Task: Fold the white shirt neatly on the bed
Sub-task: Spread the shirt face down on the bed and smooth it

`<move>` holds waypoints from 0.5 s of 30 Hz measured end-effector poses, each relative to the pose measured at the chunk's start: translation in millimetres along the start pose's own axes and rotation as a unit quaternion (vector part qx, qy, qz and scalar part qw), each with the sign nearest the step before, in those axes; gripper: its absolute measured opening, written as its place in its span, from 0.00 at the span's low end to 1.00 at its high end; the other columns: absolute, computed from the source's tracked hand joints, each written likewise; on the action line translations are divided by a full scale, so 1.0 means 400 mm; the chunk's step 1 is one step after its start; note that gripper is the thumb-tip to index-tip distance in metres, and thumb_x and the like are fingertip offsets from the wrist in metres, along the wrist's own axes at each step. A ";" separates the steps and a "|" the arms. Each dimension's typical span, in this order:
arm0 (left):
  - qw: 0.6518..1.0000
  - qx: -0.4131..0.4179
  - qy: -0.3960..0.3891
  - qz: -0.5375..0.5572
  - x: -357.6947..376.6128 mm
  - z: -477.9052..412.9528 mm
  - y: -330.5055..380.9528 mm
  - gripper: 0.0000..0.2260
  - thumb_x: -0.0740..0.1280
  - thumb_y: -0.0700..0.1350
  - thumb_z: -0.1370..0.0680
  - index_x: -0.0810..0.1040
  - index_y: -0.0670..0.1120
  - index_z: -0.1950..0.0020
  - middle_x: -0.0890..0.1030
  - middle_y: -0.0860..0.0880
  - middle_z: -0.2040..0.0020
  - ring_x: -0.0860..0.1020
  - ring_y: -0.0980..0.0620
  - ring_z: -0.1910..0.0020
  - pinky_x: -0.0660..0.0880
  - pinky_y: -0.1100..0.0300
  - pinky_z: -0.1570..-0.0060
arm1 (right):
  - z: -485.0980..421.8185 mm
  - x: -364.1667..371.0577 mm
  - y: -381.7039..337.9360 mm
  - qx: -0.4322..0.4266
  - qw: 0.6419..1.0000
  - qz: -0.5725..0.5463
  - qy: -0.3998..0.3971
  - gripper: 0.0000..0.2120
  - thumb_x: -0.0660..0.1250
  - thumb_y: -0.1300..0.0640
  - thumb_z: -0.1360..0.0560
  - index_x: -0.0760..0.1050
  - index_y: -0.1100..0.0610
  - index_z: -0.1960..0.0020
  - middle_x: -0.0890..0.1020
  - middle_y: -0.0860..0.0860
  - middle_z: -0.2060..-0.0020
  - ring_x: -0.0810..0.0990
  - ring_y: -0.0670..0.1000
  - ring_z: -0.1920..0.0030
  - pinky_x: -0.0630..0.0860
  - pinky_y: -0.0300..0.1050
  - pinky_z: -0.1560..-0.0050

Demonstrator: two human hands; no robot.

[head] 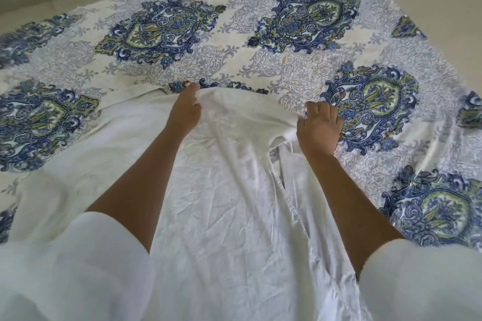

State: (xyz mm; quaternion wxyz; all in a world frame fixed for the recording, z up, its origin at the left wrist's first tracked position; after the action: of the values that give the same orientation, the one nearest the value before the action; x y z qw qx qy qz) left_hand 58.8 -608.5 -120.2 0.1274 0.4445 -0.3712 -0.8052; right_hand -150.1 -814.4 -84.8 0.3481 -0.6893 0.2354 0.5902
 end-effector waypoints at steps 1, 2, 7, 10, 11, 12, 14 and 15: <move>0.999 0.032 0.011 -0.018 0.015 0.031 0.005 0.25 0.56 0.33 0.23 0.60 0.42 0.26 0.62 0.42 0.26 0.63 0.46 0.27 0.60 0.51 0.28 | 0.023 -0.003 -0.006 -0.014 1.000 -0.021 0.006 0.11 0.62 0.62 0.26 0.75 0.64 0.46 0.78 0.61 0.50 0.75 0.62 0.47 0.70 0.56 0.48; 0.997 0.063 0.029 -0.042 0.030 0.071 0.011 0.25 0.56 0.33 0.22 0.57 0.42 0.25 0.58 0.45 0.24 0.58 0.49 0.25 0.55 0.54 0.26 | 0.057 -0.005 -0.018 -0.031 0.998 -0.057 -0.002 0.10 0.62 0.60 0.25 0.75 0.64 0.47 0.78 0.61 0.51 0.76 0.61 0.48 0.71 0.55 0.49; 0.960 0.201 -0.048 -0.191 0.200 0.252 0.010 0.24 0.57 0.35 0.22 0.59 0.41 0.26 0.56 0.44 0.23 0.57 0.48 0.25 0.59 0.48 0.28 | 0.251 0.149 -0.069 0.002 0.951 -0.169 -0.258 0.22 0.62 0.48 0.23 0.69 0.60 0.35 0.73 0.58 0.40 0.70 0.58 0.39 0.71 0.52 0.42; 0.940 0.158 -0.073 -0.293 0.240 0.268 -0.048 0.26 0.54 0.43 0.20 0.49 0.45 0.23 0.48 0.49 0.22 0.49 0.51 0.23 0.52 0.50 0.26 | 0.240 0.142 -0.019 0.108 0.954 -0.193 -0.201 0.16 0.58 0.54 0.22 0.72 0.59 0.37 0.77 0.60 0.41 0.74 0.60 0.41 0.70 0.49 0.46; 0.946 0.125 -0.051 -0.295 0.220 0.263 -0.061 0.27 0.54 0.44 0.19 0.47 0.45 0.23 0.46 0.48 0.22 0.47 0.50 0.23 0.50 0.50 0.26 | 0.227 0.127 0.011 0.166 0.950 -0.210 -0.162 0.15 0.56 0.56 0.22 0.74 0.62 0.41 0.78 0.62 0.44 0.76 0.61 0.44 0.71 0.50 0.49; 0.953 0.091 -0.024 -0.286 0.191 0.256 -0.073 0.27 0.54 0.45 0.19 0.45 0.44 0.23 0.45 0.47 0.22 0.46 0.49 0.23 0.48 0.50 0.25 | 0.214 0.103 0.031 0.202 0.950 -0.209 -0.114 0.16 0.55 0.57 0.23 0.74 0.64 0.43 0.79 0.64 0.46 0.76 0.63 0.45 0.71 0.52 0.50; 0.962 0.053 0.015 -0.266 0.137 0.240 -0.087 0.27 0.52 0.46 0.18 0.44 0.43 0.23 0.44 0.45 0.22 0.45 0.48 0.23 0.47 0.51 0.26 | 0.193 0.059 -0.001 0.139 0.979 -0.150 -0.015 0.15 0.58 0.57 0.26 0.74 0.66 0.46 0.77 0.64 0.49 0.75 0.64 0.47 0.70 0.54 0.49; 0.961 0.050 0.022 -0.270 0.118 0.232 -0.093 0.27 0.52 0.47 0.18 0.44 0.43 0.23 0.44 0.46 0.22 0.45 0.48 0.23 0.47 0.51 0.26 | 0.193 0.052 -0.055 0.057 0.989 -0.134 0.022 0.14 0.60 0.58 0.28 0.74 0.66 0.47 0.78 0.63 0.50 0.76 0.63 0.48 0.68 0.53 0.48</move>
State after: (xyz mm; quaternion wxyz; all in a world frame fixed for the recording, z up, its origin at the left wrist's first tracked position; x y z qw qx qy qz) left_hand -38.9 -563.1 -145.4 -0.1095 0.5515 -0.2746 -0.7800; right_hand -179.9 -739.9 -105.6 0.4574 -0.7061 0.1821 0.5089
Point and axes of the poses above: each hand's wrist, its own z-axis away from the middle knuckle, its own x-axis out of the palm, y = z × x, the point moved 8 cm from there along -z, towards the middle knuckle
